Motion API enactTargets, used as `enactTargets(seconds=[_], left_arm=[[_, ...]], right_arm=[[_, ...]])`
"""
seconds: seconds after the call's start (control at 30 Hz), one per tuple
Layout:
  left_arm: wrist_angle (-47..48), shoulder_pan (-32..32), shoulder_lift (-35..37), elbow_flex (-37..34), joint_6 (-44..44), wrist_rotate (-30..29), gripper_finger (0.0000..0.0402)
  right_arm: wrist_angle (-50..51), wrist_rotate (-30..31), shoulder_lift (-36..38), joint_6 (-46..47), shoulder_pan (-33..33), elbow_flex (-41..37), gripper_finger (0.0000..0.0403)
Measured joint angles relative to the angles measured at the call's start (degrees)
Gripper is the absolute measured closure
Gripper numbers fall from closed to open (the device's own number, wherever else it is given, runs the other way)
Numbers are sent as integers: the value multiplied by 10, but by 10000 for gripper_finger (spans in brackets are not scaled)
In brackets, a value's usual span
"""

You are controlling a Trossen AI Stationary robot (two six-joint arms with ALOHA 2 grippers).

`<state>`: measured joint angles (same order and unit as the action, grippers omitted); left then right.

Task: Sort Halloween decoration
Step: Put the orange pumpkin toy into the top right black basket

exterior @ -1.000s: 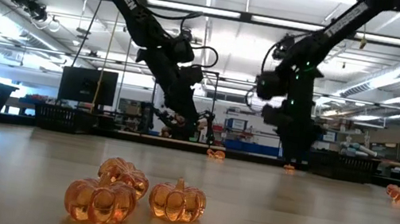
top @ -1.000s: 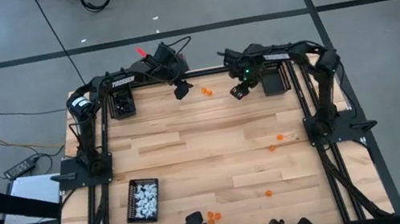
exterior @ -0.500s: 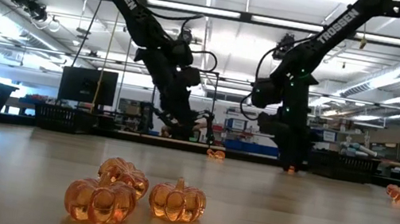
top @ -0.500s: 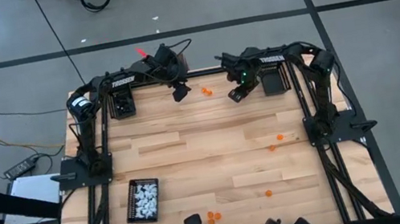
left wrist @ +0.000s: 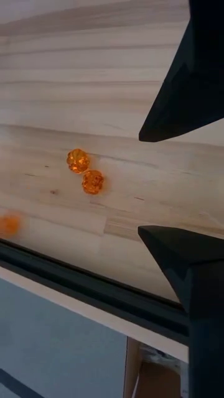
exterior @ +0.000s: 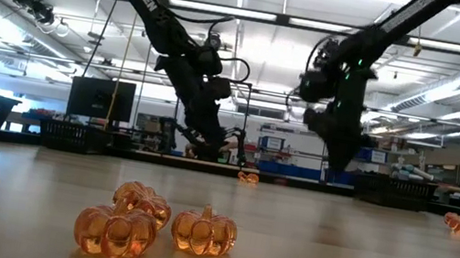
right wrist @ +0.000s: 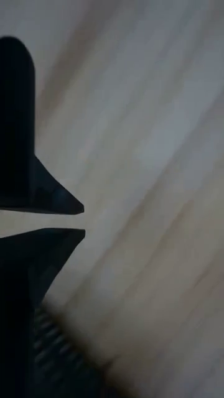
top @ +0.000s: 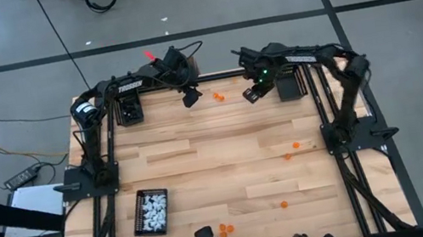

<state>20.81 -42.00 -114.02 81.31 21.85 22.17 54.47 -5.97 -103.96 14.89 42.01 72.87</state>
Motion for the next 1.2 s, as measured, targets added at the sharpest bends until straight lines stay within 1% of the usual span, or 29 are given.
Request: enactTargets(seconds=[0.1, 0.2, 0.27, 0.37, 0.53, 0.77, 0.87, 1.03, 1.1, 1.2], left_arm=[[0, 0, 0, 0, 0, 0, 159], [-3, 0, 0, 0, 0, 0, 159], [-11, 0, 0, 0, 0, 0, 159], [-28, 0, 0, 0, 7, 9, 159], [-58, 3, -18, 1, 42, 86, 159], [-157, 18, -57, 0, 1, 90, 159], [-173, 24, -70, 3, 4, 75, 159], [-147, 32, -100, 27, 8, 70, 161], [-119, 35, -113, 51, 9, 55, 166], [-58, 37, -129, 94, 6, 55, 179]], right_arm=[[29, 15, 53, 0, 0, 0, 358], [56, 33, 97, 2, 16, 0, 365], [59, 38, 112, 13, 28, 0, 367], [35, 36, 121, 31, 39, 0, 360], [-25, 32, 121, 45, 29, 0, 319], [-132, 36, 121, 54, 1, 0, 245], [-154, 36, 121, 76, -3, 1, 228], [-148, 30, 121, 90, 0, 1, 228], [-147, 30, 121, 90, 1, 1, 229], [-144, 27, 121, 90, 0, 1, 230]])
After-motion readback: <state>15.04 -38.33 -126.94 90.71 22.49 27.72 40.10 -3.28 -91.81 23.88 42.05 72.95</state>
